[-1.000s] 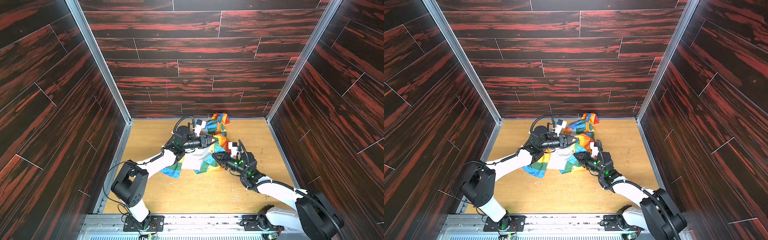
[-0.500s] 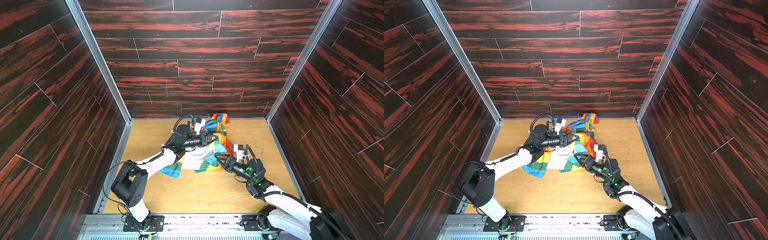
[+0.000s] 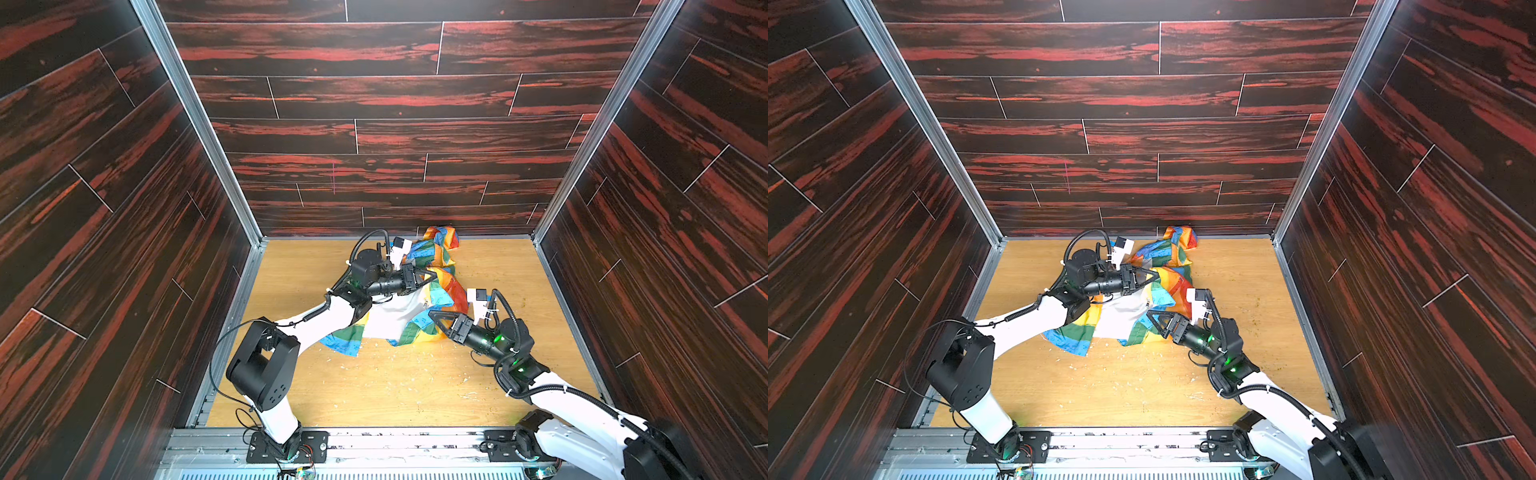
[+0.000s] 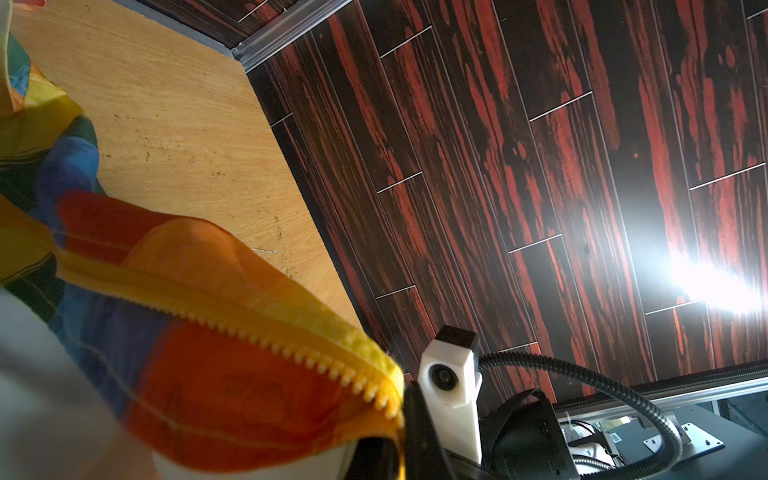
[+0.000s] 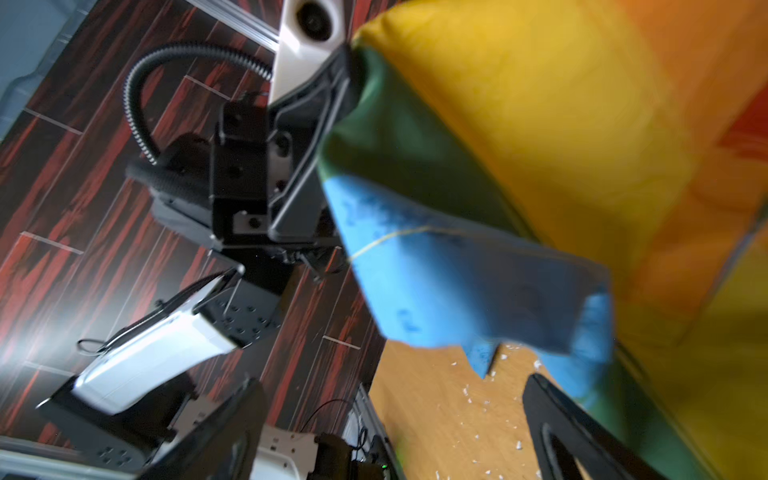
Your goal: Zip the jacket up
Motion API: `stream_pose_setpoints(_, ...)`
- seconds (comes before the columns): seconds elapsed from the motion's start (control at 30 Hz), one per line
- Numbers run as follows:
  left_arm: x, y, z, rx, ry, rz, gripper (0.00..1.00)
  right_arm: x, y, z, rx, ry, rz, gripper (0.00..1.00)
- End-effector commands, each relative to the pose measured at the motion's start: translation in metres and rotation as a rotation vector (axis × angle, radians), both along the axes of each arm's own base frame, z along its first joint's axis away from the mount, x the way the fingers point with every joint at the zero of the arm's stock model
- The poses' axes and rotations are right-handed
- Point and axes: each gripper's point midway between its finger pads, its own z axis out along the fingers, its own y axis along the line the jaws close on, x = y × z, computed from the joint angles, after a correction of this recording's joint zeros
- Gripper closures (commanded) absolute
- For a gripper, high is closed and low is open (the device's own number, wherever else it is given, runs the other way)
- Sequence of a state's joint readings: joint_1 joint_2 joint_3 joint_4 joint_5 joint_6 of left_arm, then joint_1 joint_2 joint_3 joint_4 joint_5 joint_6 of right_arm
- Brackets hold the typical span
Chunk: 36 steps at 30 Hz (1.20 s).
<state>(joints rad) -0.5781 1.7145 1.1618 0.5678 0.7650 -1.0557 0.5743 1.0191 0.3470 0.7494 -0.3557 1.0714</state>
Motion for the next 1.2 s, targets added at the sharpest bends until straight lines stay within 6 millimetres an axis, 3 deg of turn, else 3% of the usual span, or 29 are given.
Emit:
stream_pose_setpoints(0.0, 0.001, -0.002, 0.023, -0.036, -0.045, 0.006, 1.00, -0.010, 0.009, 0.020, 0.070, -0.065, 0.062, 0.06)
stream_pose_setpoints(0.17, 0.000, 0.000, 0.029, -0.045, -0.039, 0.010, 1.00, -0.005, 0.012, 0.030, 0.093, -0.091, 0.043, 0.20)
stream_pose_setpoints(0.33, -0.004, 0.003, 0.035, -0.048, -0.014, 0.015, 1.00, 0.016, 0.013, 0.029, 0.091, -0.089, -0.028, 0.22)
stream_pose_setpoints(0.7, -0.012, 0.006, 0.032, -0.039, 0.054, -0.003, 1.00, 0.036, 0.015, 0.033, 0.155, -0.108, -0.050, 0.34)
stream_pose_setpoints(1.03, -0.016, 0.008, 0.030, -0.032, 0.061, -0.006, 1.00, 0.041, 0.011, 0.040, 0.187, -0.119, -0.040, 0.41)
stream_pose_setpoints(1.17, -0.017, 0.008, 0.030, -0.031, 0.060, -0.007, 1.00, 0.043, 0.013, 0.043, 0.180, -0.123, -0.033, 0.52)
